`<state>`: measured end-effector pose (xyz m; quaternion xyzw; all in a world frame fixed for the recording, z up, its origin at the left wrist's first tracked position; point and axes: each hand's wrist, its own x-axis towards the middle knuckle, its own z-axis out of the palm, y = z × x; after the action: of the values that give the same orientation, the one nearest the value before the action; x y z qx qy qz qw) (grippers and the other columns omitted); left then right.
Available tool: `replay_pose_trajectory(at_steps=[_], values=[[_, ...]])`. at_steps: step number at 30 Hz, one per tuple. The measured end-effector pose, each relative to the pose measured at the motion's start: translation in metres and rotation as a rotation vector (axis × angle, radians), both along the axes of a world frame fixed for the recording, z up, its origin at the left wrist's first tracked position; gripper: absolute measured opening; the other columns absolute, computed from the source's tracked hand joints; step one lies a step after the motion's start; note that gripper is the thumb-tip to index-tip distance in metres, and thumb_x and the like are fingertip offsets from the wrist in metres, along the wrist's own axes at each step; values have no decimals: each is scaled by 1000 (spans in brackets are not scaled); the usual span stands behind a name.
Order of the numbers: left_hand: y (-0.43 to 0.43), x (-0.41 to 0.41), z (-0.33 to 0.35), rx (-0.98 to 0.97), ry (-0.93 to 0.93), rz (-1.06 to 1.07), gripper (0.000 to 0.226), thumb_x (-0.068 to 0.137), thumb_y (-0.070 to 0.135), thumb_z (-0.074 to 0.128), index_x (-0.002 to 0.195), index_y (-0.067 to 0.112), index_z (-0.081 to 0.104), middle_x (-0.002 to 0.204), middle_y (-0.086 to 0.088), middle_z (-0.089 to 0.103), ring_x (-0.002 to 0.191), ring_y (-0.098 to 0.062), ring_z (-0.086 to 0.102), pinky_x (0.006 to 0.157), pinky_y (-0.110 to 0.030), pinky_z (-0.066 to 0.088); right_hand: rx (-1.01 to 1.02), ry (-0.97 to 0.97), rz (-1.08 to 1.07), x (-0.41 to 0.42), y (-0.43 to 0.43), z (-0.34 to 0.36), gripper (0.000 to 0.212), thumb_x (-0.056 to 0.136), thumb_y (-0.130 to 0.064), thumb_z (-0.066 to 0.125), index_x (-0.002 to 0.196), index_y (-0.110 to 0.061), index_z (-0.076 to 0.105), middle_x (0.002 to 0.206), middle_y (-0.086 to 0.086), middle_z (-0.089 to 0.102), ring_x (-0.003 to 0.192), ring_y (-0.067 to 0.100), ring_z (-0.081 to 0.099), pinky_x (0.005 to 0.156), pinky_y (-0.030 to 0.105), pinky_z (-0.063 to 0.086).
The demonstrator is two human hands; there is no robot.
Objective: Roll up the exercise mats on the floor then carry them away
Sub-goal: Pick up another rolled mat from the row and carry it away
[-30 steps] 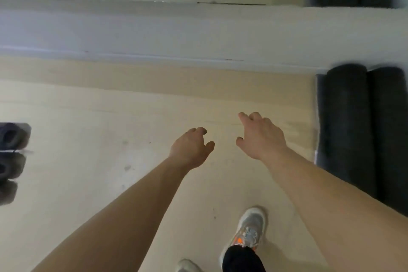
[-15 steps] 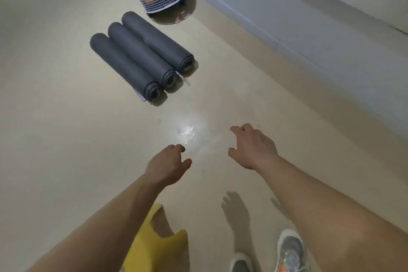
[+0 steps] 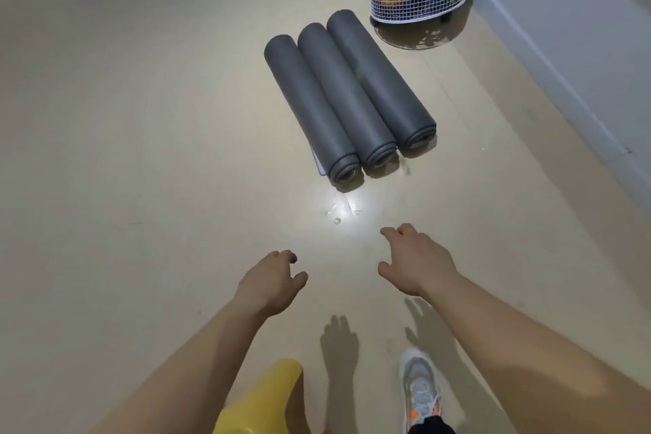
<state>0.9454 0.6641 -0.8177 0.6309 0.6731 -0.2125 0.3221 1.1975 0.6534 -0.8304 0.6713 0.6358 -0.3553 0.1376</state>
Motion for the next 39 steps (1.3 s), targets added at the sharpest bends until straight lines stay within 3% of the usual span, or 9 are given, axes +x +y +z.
replay_pose_trajectory(at_steps=[8, 16, 23, 27, 32, 39], values=[[108, -10, -25, -25, -106, 100, 45, 105, 33, 46, 148, 20, 47, 148, 0, 50, 127, -19, 55, 102, -34, 44, -83, -23, -17, -13, 131, -20, 62, 97, -38, 52, 155, -24, 33, 147, 3, 41, 125, 28, 51, 83, 37, 46], [256, -65, -41, -29, -113, 34, 48, 104, 40, 46, 149, 21, 46, 144, 2, 49, 122, -21, 57, 99, -36, 47, -86, -51, -2, -69, 276, -37, 53, 96, -37, 54, 146, -24, 41, 138, 3, 45, 123, 28, 53, 81, 37, 44], [399, -127, -58, -103, -63, -125, 49, 105, 41, 45, 150, 21, 44, 146, 3, 47, 124, -21, 56, 98, -34, 46, -154, 42, -221, -139, 395, -63, 51, 98, -33, 52, 145, -18, 43, 136, 5, 43, 111, 28, 58, 90, 39, 50], [498, -145, -76, -122, -16, -206, 49, 105, 43, 45, 149, 22, 44, 144, 3, 48, 123, -20, 57, 99, -34, 47, -137, 139, -310, -167, 462, -83, 55, 97, -37, 57, 147, -20, 43, 140, 5, 46, 120, 27, 57, 95, 44, 53], [622, -136, -100, -130, 29, -352, 48, 105, 41, 46, 148, 21, 46, 142, 1, 50, 125, -23, 55, 100, -36, 47, -200, 174, -564, -165, 528, -109, 63, 98, -39, 56, 155, -23, 36, 150, 7, 40, 130, 30, 53, 102, 43, 48], [744, -102, -133, -91, 1, -454, 46, 103, 38, 50, 145, 18, 51, 145, -1, 54, 130, -24, 54, 105, -38, 45, -210, 231, -964, -165, 581, -139, 65, 99, -38, 57, 157, -22, 35, 153, 8, 41, 128, 31, 54, 102, 43, 47]])
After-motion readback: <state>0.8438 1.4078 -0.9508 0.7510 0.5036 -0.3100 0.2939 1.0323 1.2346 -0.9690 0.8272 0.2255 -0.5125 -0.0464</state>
